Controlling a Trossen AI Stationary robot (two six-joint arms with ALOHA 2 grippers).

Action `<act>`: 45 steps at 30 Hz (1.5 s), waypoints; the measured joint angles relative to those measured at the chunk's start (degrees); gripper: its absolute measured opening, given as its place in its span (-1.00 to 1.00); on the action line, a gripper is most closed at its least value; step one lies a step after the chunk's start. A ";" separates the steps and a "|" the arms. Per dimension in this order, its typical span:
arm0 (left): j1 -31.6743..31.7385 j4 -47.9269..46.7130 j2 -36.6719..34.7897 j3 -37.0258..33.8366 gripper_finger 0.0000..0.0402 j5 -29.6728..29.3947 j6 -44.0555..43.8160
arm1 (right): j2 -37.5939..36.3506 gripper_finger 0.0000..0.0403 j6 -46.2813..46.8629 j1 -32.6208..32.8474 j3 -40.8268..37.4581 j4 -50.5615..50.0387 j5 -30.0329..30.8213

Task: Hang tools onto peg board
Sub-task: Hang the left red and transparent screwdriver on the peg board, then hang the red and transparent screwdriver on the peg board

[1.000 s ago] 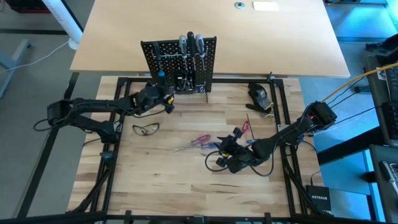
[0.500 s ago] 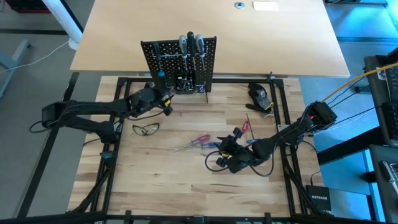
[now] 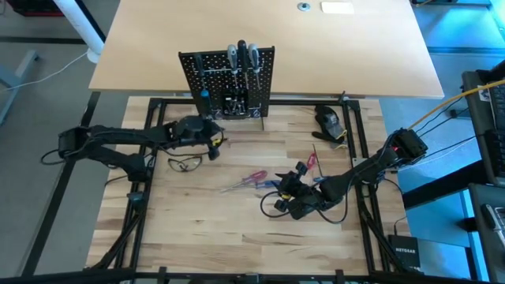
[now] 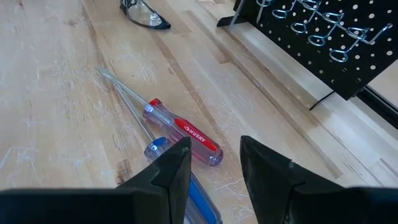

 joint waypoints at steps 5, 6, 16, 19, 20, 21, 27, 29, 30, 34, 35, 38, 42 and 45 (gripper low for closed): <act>2.81 5.57 2.82 0.00 -0.08 -3.84 0.56 | 0.00 -0.30 0.00 0.00 0.00 -0.02 -0.02; 3.35 5.88 2.96 0.00 -0.08 -4.79 0.49 | 0.00 -0.30 0.00 0.00 0.00 -0.08 -0.04; 7.28 6.82 2.96 0.00 -0.08 -7.93 0.94 | 0.00 -0.30 -0.20 0.00 0.00 -0.03 -0.59; 6.80 6.75 2.96 0.00 -0.08 -7.83 0.95 | 0.00 -0.30 -0.20 0.00 0.00 -0.02 -0.59; 6.43 6.75 2.96 0.00 -0.08 -7.81 0.95 | 0.00 -0.30 -0.20 0.00 0.00 -0.02 -0.59; 6.00 6.76 2.96 0.00 -0.08 -7.79 0.95 | 0.00 -0.30 -0.20 0.00 0.00 -0.02 -0.60; 3.77 6.90 2.55 0.00 -0.08 -7.74 0.84 | 0.00 -0.30 -0.20 0.00 0.00 -0.04 -0.61; 2.92 6.94 2.20 0.00 -0.08 -7.74 0.69 | 0.00 -0.30 -0.20 0.00 0.00 -0.04 -0.68; 2.47 6.81 1.88 0.00 -0.08 -7.74 0.65 | 0.00 -0.30 -0.20 0.00 0.00 -0.04 -0.74; 0.57 4.32 -0.69 0.00 -0.08 -7.79 -0.20 | 0.00 -0.30 -0.20 0.02 0.00 -0.04 -1.01; 0.02 3.21 -1.81 0.00 -0.08 -7.84 -0.60 | 0.00 -0.30 -0.22 0.00 0.00 -0.02 -1.05; -1.88 -2.21 -5.74 0.00 -0.08 -7.90 -2.56 | 0.00 -0.30 -0.20 0.00 0.00 -0.03 -1.05; -6.11 -9.58 -10.76 0.00 -0.08 -7.34 -5.91 | 0.00 -0.30 -0.20 0.00 0.00 -0.02 -1.07; -10.32 -12.48 -11.84 0.00 -0.08 -4.85 -9.81 | 0.00 -0.30 -0.21 0.00 0.00 0.00 -1.09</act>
